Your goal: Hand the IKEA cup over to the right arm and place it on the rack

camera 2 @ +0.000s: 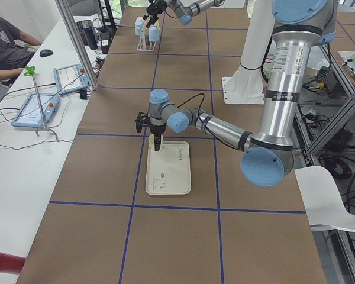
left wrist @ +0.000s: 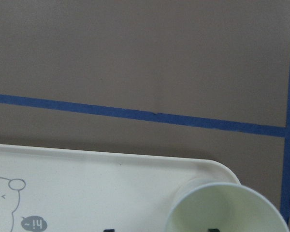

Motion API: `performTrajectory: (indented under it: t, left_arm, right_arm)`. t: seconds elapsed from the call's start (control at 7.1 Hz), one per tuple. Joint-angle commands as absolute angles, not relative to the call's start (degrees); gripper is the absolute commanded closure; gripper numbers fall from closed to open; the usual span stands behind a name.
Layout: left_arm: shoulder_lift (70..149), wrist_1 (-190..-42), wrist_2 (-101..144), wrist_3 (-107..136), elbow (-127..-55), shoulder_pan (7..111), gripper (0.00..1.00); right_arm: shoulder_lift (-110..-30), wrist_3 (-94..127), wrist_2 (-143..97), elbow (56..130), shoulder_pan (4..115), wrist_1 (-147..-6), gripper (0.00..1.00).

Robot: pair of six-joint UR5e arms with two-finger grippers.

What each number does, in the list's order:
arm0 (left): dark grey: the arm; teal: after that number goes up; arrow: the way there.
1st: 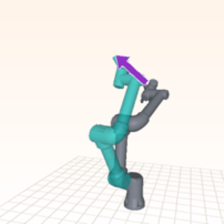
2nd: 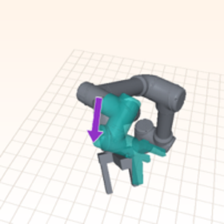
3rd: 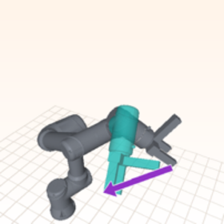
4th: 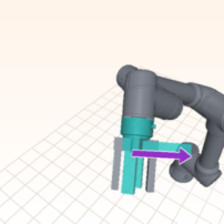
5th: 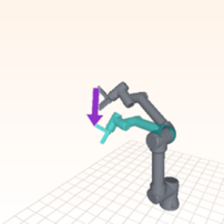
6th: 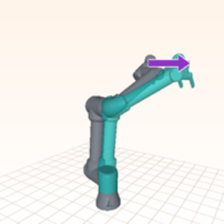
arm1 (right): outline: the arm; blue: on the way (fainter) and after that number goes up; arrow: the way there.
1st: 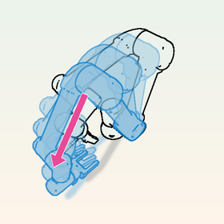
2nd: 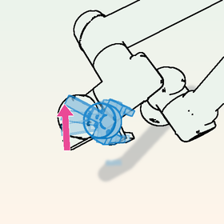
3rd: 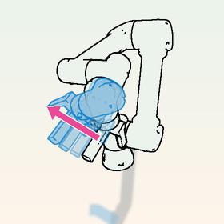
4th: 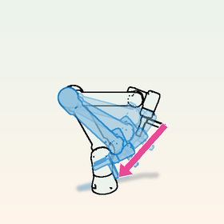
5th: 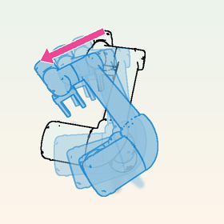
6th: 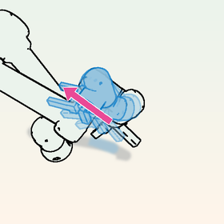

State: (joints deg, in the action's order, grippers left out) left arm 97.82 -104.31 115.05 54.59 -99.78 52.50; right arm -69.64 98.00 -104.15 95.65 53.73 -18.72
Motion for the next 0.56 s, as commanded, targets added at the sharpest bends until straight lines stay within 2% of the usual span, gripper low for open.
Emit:
performTrajectory:
  t: [0.0, 0.14, 0.28, 0.42]
  left_arm:
    - [98.2, -104.3, 115.0, 54.6, -99.1, 51.7, 0.38]
    - [98.7, -104.3, 115.0, 54.6, -98.6, 51.4, 0.38]
    - [98.8, -104.3, 115.0, 54.6, -98.8, 51.2, 0.52]
    - [98.7, -104.4, 117.5, 54.3, -98.8, 51.2, 0.81]
  right_arm:
    - [-69.6, 97.9, -104.2, 95.5, 53.7, -18.7, 0.0]
    - [-69.6, 98.0, -104.2, 95.5, 53.8, -18.7, 0.0]
    - [-69.6, 97.9, -104.2, 95.5, 53.7, -18.7, 0.0]
    - [-69.6, 98.0, -104.2, 95.5, 53.7, -18.7, 0.0]
